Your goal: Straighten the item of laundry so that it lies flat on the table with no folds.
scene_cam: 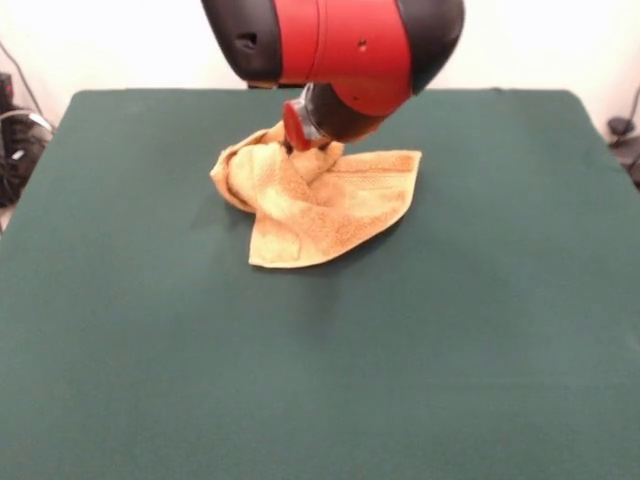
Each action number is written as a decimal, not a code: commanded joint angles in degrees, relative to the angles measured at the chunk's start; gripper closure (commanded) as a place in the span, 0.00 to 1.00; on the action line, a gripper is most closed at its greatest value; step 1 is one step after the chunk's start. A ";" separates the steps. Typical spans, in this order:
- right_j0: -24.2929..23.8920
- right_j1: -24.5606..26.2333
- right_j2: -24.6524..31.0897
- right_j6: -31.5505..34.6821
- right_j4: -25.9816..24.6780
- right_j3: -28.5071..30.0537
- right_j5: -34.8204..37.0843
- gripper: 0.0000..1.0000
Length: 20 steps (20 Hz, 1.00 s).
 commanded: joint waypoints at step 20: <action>-0.97 0.85 -3.57 -8.81 -10.23 6.52 -0.57 0.00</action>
